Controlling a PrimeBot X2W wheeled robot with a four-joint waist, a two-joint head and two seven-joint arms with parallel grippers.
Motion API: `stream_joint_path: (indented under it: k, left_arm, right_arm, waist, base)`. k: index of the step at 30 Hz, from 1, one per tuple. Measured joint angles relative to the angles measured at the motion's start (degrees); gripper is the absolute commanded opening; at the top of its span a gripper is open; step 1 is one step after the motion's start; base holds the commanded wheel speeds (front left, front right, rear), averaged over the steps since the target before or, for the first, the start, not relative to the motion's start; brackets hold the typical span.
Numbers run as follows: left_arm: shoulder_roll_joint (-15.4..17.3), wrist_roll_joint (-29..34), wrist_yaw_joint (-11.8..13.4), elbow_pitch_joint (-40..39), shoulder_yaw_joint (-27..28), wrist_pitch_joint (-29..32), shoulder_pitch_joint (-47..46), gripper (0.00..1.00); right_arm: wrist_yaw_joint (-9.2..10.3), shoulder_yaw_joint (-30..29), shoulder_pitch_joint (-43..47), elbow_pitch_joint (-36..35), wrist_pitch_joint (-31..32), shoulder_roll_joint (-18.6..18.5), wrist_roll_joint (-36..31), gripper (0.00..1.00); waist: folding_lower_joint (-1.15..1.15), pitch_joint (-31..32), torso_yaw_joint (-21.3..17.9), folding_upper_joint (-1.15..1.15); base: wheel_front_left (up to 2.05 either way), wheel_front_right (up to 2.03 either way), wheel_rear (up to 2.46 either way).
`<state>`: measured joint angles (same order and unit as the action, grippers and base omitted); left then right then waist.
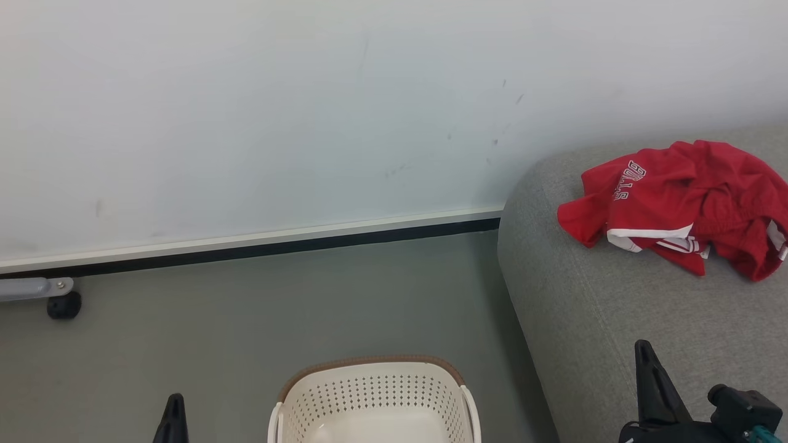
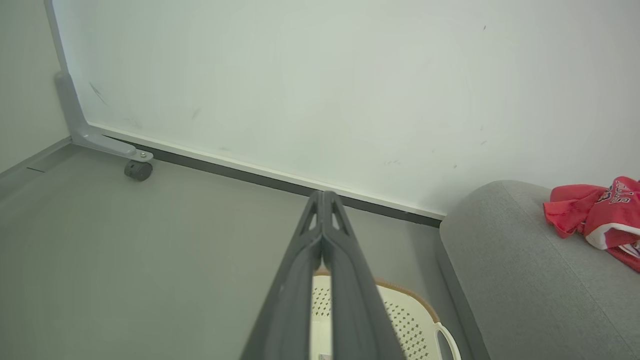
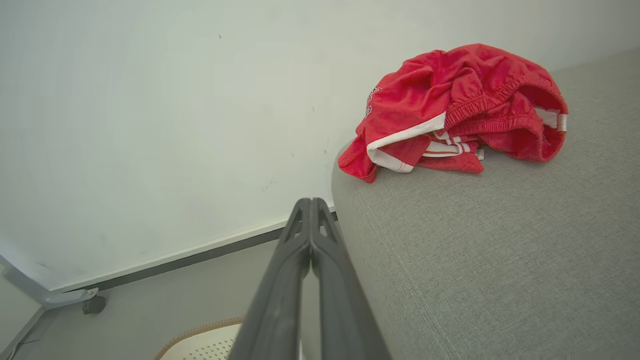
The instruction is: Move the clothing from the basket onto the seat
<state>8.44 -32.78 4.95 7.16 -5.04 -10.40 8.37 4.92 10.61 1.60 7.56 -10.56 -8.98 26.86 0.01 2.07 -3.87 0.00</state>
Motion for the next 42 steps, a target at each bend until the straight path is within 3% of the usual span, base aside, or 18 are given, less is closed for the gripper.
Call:
stream_joint_path:
  k: [42]
  left_arm:
    - [-2.9, -28.5, -5.5, 4.1, 5.0, 8.3, -5.9, 0.00]
  right_arm:
    - [-5.57, -8.9, -3.3, 4.1, 8.6, 3.2, 31.6, 0.00]
  waist:
    - [0.00, -1.0, 1.9, 0.00]
  base:
    - [0.00, 0.00, 0.00]
